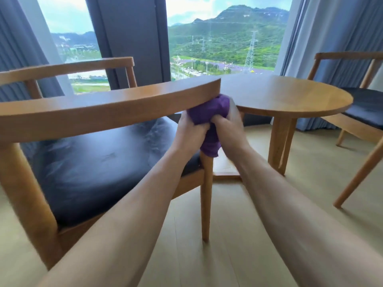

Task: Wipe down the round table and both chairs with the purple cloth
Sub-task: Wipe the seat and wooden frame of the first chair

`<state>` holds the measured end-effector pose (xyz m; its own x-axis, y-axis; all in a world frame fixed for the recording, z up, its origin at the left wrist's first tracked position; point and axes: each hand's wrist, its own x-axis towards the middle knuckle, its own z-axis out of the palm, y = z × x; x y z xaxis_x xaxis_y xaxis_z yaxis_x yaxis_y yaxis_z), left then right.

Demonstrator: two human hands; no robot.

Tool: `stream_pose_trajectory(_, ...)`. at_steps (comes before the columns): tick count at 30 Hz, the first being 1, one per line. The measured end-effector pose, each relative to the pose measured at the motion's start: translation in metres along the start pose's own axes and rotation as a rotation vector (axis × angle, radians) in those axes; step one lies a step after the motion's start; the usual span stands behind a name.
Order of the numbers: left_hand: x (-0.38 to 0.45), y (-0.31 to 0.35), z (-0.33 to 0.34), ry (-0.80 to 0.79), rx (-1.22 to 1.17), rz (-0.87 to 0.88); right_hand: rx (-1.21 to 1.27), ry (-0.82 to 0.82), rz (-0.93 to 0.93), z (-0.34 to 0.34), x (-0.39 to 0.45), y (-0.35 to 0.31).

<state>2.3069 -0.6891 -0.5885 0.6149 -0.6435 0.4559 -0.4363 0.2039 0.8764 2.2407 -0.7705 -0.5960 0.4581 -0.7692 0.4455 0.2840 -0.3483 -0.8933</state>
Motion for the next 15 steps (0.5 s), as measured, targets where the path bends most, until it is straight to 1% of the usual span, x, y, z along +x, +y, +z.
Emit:
stream_pose_trajectory(2,-0.012,-0.017,-0.002,-0.036,0.002,-0.048,0.005,-0.015,0.059,0.000,-0.019,0.018)
stream_pose_trajectory(4,-0.027,-0.032,-0.002,-0.139,-0.099,-0.130,0.016,-0.070,0.141,-0.002,-0.035,0.035)
stream_pose_trajectory(5,-0.033,-0.033,0.002,-0.166,-0.133,-0.161,0.026,-0.079,0.170,-0.004,-0.040,0.041)
stream_pose_trajectory(8,-0.036,-0.030,0.011,-0.117,-0.163,-0.200,0.046,-0.063,0.211,-0.012,-0.041,0.046)
stream_pose_trajectory(12,-0.034,-0.020,0.009,-0.116,-0.087,-0.140,-0.004,-0.084,0.194,-0.016,-0.039,0.034)
stream_pose_trajectory(14,-0.027,-0.012,0.007,-0.123,-0.122,-0.082,-0.003,-0.080,0.133,-0.015,-0.030,0.019)
stream_pose_trajectory(15,-0.021,-0.007,0.007,-0.100,-0.121,-0.035,0.003,-0.071,0.086,-0.014,-0.023,0.010)
